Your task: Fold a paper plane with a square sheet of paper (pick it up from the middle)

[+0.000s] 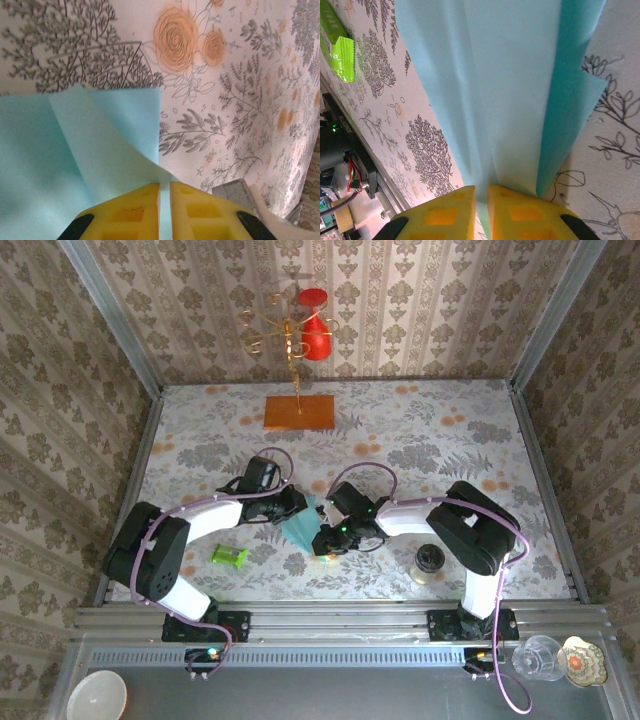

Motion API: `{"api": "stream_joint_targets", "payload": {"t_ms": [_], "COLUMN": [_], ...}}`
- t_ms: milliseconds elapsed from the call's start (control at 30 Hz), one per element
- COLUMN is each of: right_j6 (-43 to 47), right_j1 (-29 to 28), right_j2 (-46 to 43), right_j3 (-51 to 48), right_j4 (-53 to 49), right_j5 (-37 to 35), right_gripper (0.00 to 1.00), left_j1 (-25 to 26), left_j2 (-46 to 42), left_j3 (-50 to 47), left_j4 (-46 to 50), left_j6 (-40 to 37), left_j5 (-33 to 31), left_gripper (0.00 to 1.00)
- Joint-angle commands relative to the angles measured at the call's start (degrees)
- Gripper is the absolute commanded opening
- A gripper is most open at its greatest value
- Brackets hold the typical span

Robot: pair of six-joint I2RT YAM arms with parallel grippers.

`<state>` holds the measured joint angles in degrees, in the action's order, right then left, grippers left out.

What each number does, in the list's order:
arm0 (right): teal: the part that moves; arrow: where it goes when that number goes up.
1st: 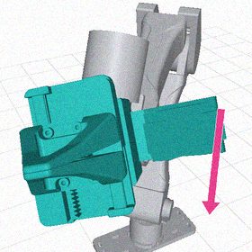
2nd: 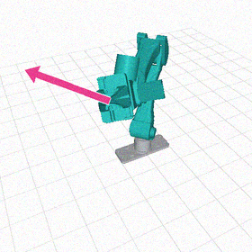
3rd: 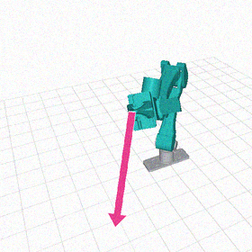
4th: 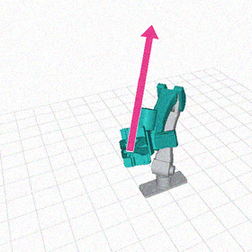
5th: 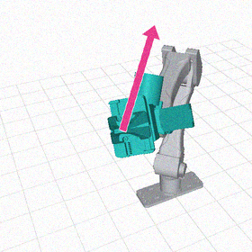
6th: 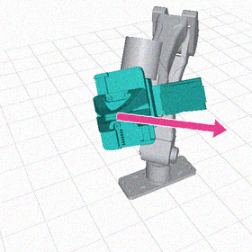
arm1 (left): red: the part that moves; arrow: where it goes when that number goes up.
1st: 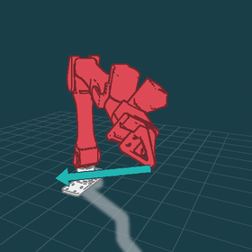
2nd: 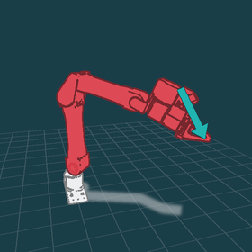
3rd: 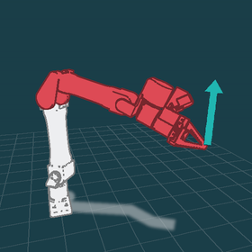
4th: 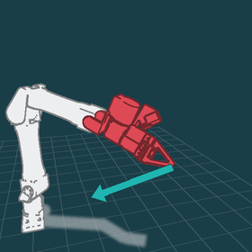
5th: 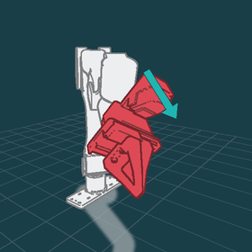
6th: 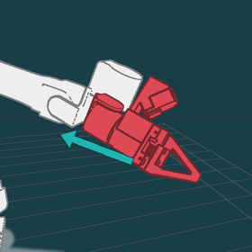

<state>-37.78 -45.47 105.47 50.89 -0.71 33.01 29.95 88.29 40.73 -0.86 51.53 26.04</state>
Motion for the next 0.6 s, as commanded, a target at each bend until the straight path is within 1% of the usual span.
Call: {"api": "stream_joint_targets", "payload": {"t_ms": [0, 567], "right_j6": [1.74, 0.95], "right_j1": [0.52, 1.0], "right_j2": [0.96, 0.56], "right_j3": [-1.06, -2.88], "right_j4": [-8.48, -7.2], "right_j5": [-2.74, -3.38], "right_gripper": [0.18, 0.17], "left_j1": [-0.38, -1.34], "left_j2": [2.06, 9.03], "left_j3": [1.41, 2.68], "left_j4": [1.07, -0.21], "left_j6": [-2.39, -3.98], "left_j5": [1.27, 1.49], "left_gripper": [0.15, 0.14]}}
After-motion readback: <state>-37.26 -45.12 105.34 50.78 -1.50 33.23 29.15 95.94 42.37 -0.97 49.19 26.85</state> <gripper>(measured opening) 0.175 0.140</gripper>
